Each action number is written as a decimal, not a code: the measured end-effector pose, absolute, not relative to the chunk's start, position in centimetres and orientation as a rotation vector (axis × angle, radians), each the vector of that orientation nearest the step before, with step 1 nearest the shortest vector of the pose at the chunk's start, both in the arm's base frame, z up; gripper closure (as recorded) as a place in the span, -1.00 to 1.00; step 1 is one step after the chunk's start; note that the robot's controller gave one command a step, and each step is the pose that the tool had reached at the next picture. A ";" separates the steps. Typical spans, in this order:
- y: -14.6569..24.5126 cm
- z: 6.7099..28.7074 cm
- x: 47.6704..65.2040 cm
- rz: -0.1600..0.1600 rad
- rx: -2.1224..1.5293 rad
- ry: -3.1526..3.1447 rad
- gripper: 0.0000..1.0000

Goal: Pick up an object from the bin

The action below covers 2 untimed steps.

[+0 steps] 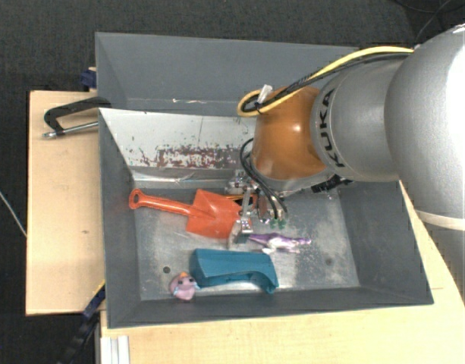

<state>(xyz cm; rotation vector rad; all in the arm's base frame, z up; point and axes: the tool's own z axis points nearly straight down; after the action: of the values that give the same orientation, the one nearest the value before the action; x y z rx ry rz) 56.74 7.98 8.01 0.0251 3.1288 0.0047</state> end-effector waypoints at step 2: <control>10.1 7.7 57.8 0.008 0.175 3.128 1.00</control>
Offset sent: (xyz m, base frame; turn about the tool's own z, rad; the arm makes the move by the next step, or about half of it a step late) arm 0.0062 0.0193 -0.0101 0.0963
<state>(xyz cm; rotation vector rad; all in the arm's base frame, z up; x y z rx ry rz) 57.77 10.14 7.72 0.1747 3.1280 0.0078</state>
